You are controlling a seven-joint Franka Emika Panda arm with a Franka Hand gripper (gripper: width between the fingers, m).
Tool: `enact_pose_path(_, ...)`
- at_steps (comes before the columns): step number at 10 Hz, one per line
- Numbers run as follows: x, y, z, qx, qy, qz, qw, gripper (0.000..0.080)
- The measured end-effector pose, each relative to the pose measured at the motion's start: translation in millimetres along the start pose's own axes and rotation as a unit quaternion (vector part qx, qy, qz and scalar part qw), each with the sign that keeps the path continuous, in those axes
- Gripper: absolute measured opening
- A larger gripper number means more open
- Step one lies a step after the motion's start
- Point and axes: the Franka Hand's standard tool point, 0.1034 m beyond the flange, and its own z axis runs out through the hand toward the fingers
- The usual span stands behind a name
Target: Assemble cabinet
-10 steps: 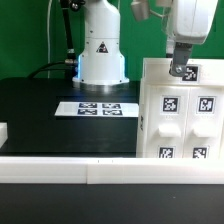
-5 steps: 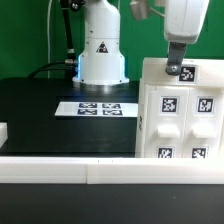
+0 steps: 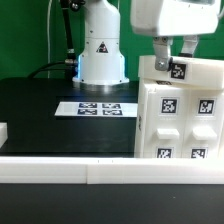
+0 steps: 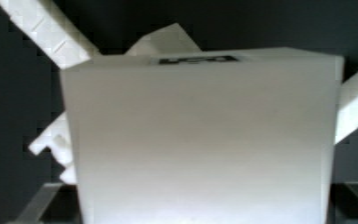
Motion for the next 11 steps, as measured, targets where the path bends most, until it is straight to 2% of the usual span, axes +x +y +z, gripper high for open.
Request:
enact_pose_path(2, -2.7, -4.1, 1.6, 0.015, 0.006, 0.141, 0.990, 0.0563)
enact_pose_path(4, 0.1, -9.7, 2.5, 0.034, 0.010, 0.324, 0.945, 0.0563)
enact_pose_path(9, 9.2, -17.9, 2.2, 0.036, 0.011, 0.550, 0.835, 0.0563)
enact_pose_path(11, 10.9, -19.9, 2.3, 0.041, 0.007, 0.639, 0.768, 0.0563)
